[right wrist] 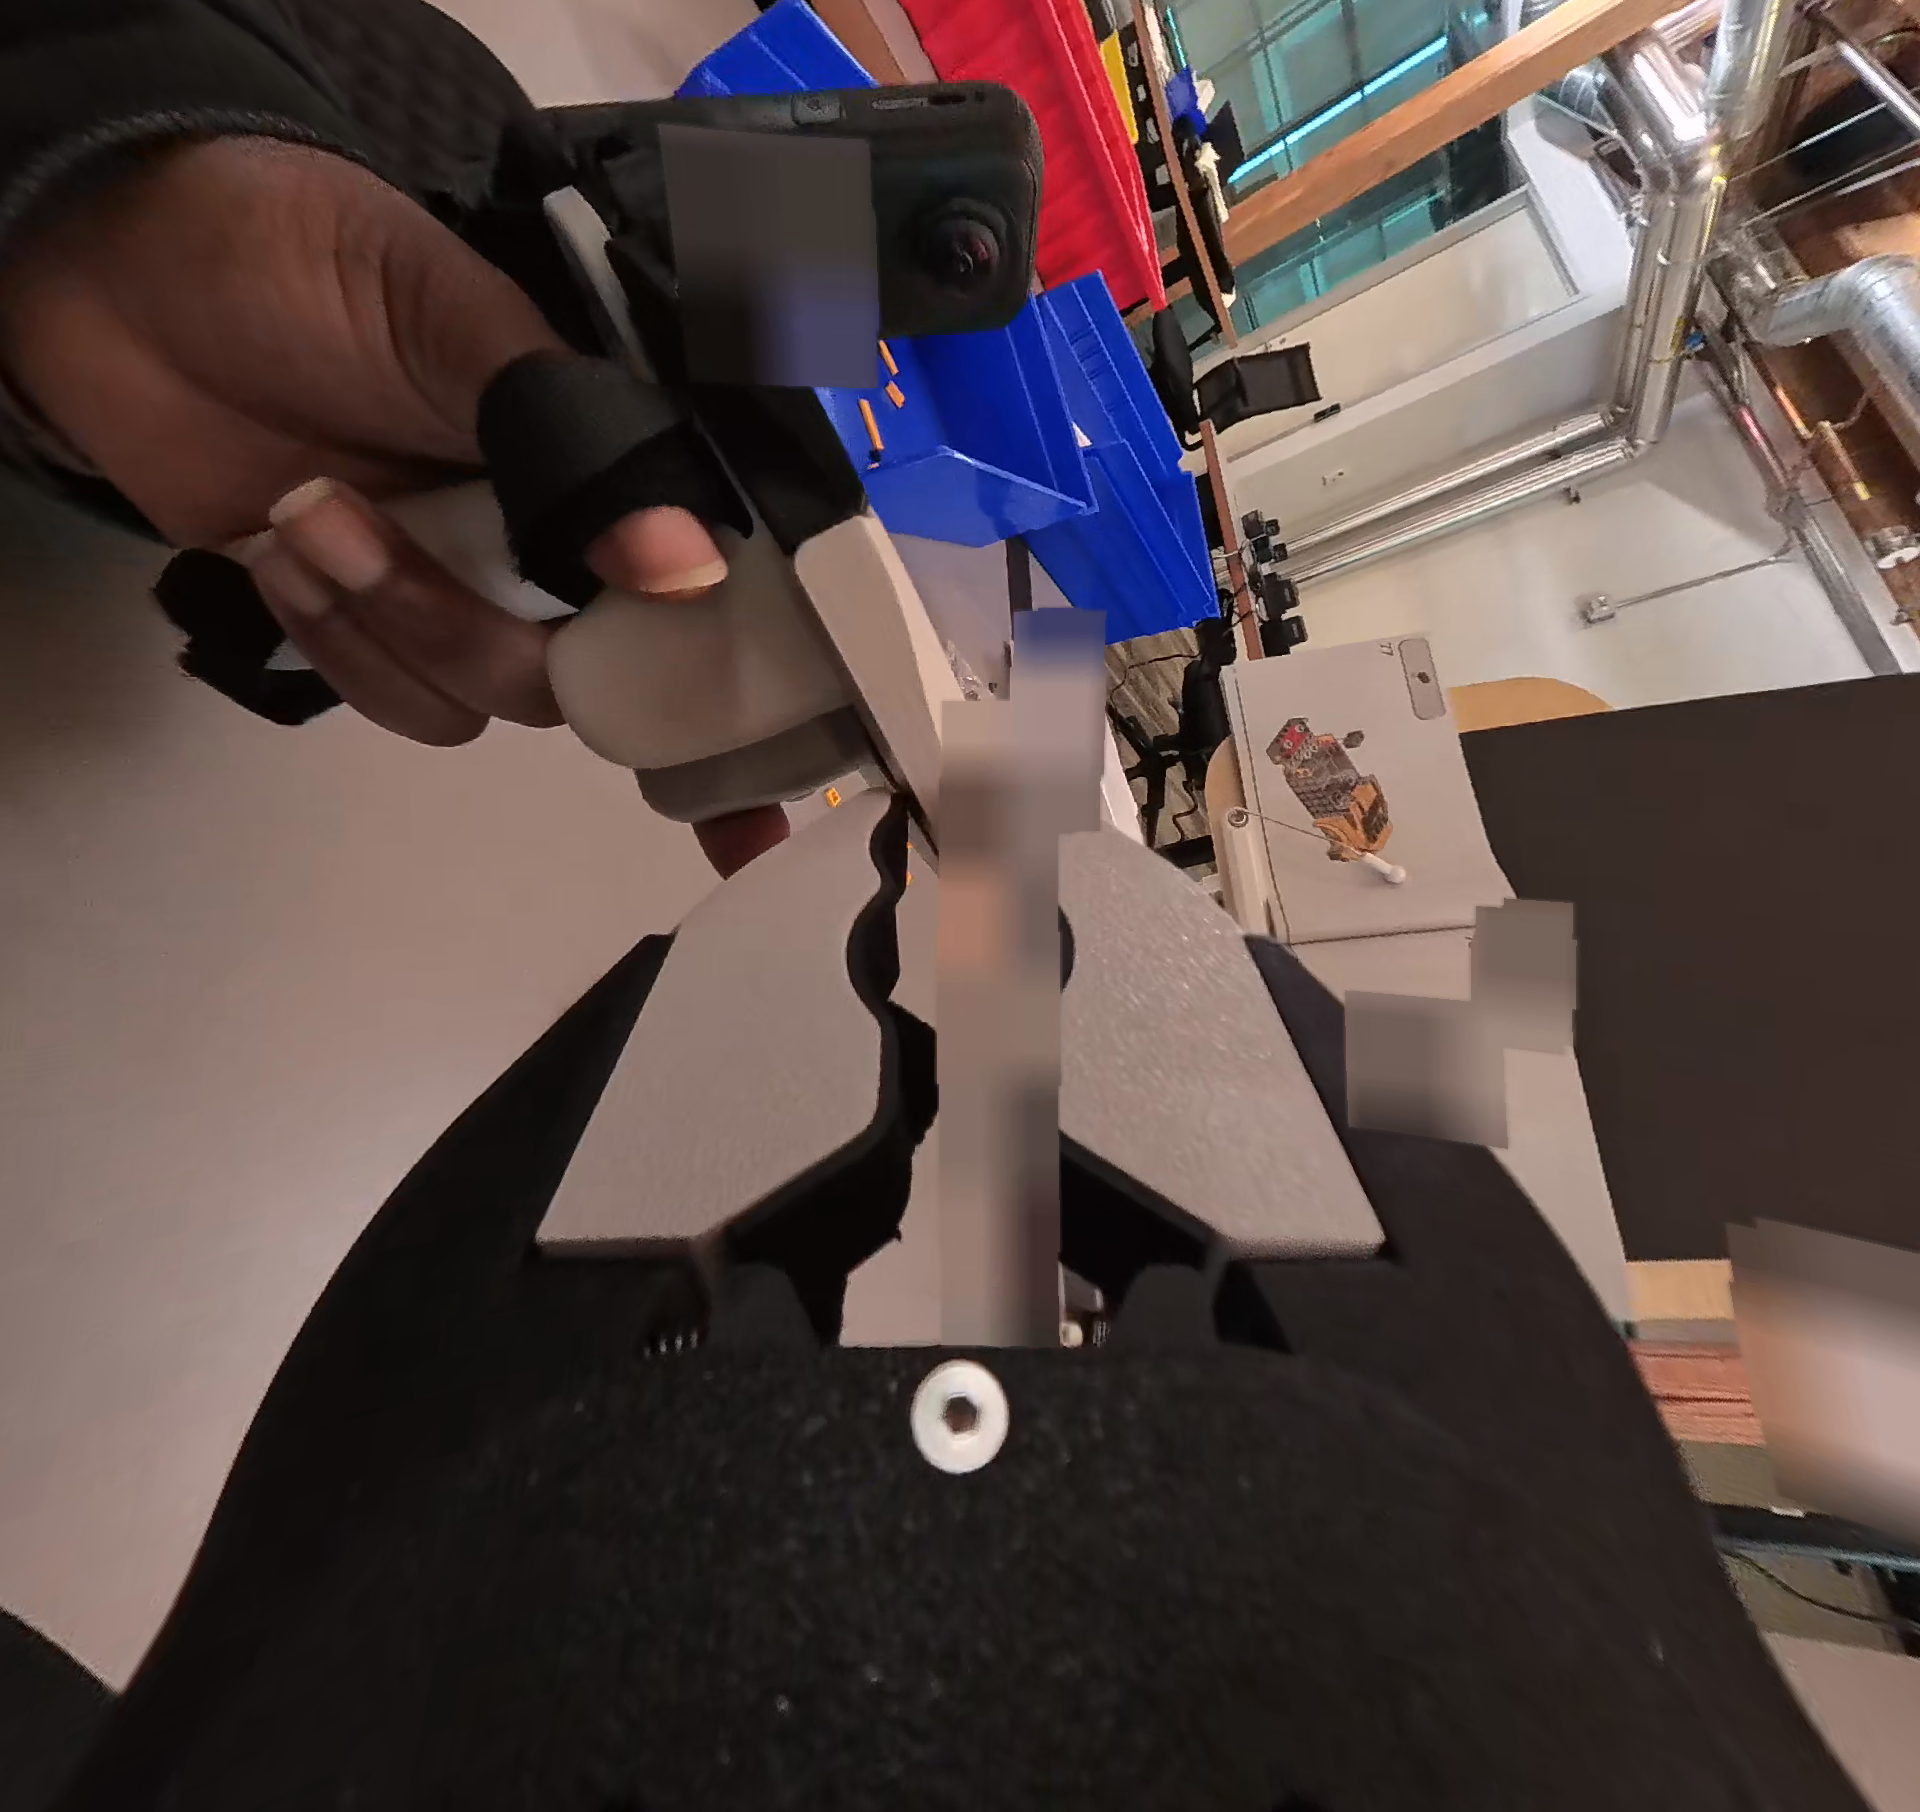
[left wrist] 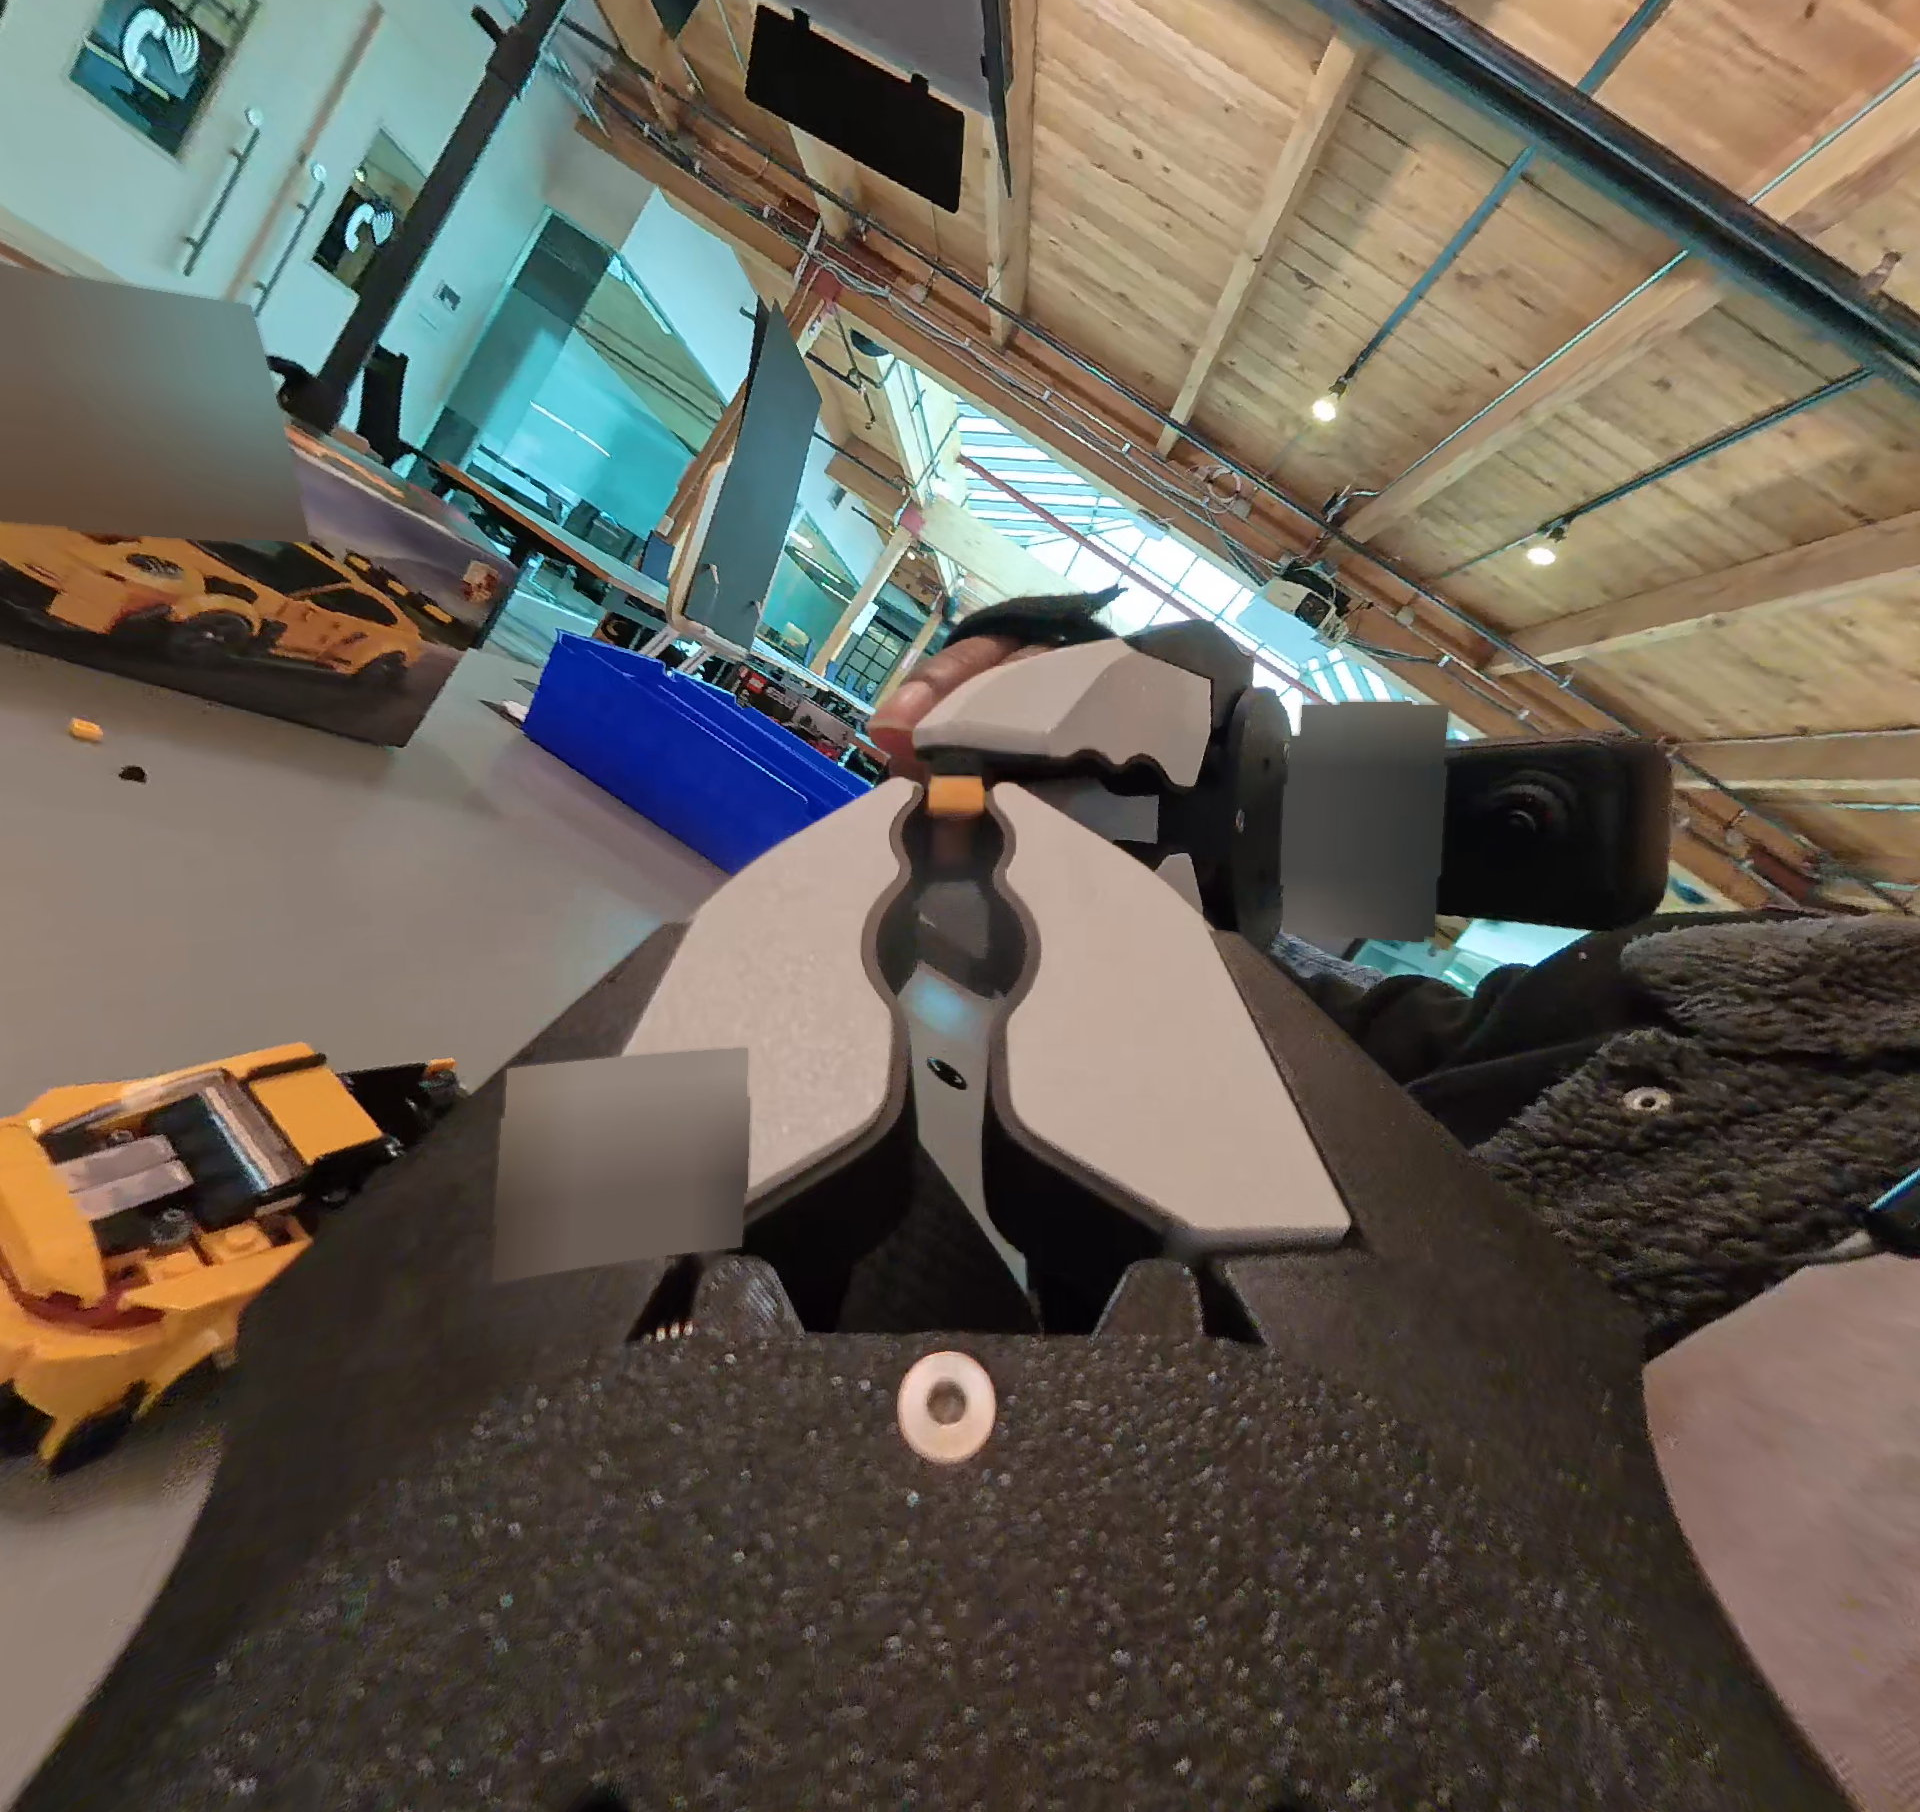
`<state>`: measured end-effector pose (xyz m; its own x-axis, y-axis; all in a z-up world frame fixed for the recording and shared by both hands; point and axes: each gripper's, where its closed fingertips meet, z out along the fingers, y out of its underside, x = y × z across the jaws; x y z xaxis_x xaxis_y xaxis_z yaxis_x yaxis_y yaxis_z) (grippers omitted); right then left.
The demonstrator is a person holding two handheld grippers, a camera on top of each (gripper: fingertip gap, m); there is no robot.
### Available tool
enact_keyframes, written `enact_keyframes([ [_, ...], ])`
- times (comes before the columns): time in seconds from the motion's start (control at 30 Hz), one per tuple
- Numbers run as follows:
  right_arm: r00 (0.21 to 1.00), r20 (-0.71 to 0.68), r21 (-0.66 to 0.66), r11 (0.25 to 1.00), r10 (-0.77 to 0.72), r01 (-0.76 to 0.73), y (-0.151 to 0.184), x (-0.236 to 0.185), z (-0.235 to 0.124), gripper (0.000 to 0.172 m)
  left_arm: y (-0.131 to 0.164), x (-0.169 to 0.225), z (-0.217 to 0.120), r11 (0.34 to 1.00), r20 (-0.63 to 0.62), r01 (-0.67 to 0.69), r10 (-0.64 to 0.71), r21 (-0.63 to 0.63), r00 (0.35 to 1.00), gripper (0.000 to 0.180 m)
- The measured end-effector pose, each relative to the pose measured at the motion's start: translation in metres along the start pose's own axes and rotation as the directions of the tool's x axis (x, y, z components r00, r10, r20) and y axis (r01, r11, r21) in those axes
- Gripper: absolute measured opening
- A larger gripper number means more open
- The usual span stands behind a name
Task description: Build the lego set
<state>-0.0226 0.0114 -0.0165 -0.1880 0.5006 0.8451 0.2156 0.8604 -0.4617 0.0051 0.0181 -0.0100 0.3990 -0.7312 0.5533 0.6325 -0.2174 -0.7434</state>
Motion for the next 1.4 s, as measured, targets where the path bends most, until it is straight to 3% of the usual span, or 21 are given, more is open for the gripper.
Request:
enact_keyframes([
  [0.13,0.999,0.005,-0.009,0.999,0.032,-0.032,0.002,-0.003,0.000,0.013,0.002,-0.001,0.000,0.998,0.009,0.063,-0.063,-0.031,0.998,0.008],
  [0.57,0.986,0.016,0.062,0.984,0.167,-0.168,-0.001,-0.009,-0.004,0.011,0.011,0.003,-0.001,0.976,-0.060,0.040,-0.054,-0.213,0.997,0.011],
  [0.63,0.984,0.021,0.070,0.981,0.179,-0.180,0.000,-0.010,-0.005,0.010,0.012,0.003,-0.002,0.970,-0.078,0.072,-0.092,-0.232,0.993,0.012],
  [0.7,0.982,0.025,0.061,0.980,0.189,-0.190,0.003,-0.011,-0.005,0.010,0.012,0.010,-0.003,0.956,-0.142,0.145,-0.186,-0.256,0.972,0.029],
  [0.77,0.979,0.037,0.068,0.977,0.202,-0.204,0.003,-0.014,-0.005,0.010,0.013,0.012,-0.006,0.932,-0.181,0.214,-0.274,-0.293,0.945,0.031],
  [0.9,0.976,0.046,0.061,0.974,0.215,-0.218,0.005,-0.018,-0.004,0.010,0.017,0.010,-0.007,0.925,-0.174,0.206,-0.271,-0.319,0.947,0.032],
  [1.23,0.952,0.023,0.097,0.948,0.304,-0.305,0.009,-0.011,-0.011,0.009,0.014,-0.005,-0.018,0.908,-0.104,0.236,-0.287,-0.348,0.952,0.029],
  [1.4,0.948,-0.008,0.099,0.944,0.317,-0.315,0.011,-0.012,-0.006,0.009,0.017,-0.006,-0.013,0.905,-0.084,0.271,-0.314,-0.329,0.946,0.010],
])
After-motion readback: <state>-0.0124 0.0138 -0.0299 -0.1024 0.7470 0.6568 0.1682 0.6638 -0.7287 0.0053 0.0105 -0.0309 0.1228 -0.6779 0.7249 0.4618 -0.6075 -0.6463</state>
